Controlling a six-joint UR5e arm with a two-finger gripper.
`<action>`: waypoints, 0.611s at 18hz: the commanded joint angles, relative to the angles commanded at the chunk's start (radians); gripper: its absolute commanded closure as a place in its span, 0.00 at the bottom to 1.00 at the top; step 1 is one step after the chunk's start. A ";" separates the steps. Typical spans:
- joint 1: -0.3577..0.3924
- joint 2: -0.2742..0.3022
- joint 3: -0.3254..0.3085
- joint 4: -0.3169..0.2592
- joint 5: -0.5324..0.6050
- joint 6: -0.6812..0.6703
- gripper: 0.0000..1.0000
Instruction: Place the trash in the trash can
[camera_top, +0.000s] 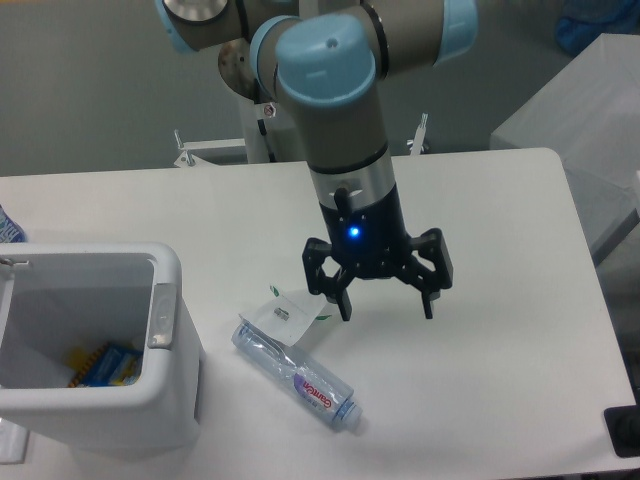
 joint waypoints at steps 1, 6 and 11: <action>-0.002 0.009 -0.028 0.002 0.000 0.064 0.00; -0.002 0.072 -0.189 -0.002 0.002 0.378 0.00; -0.009 0.071 -0.298 0.008 0.008 0.607 0.00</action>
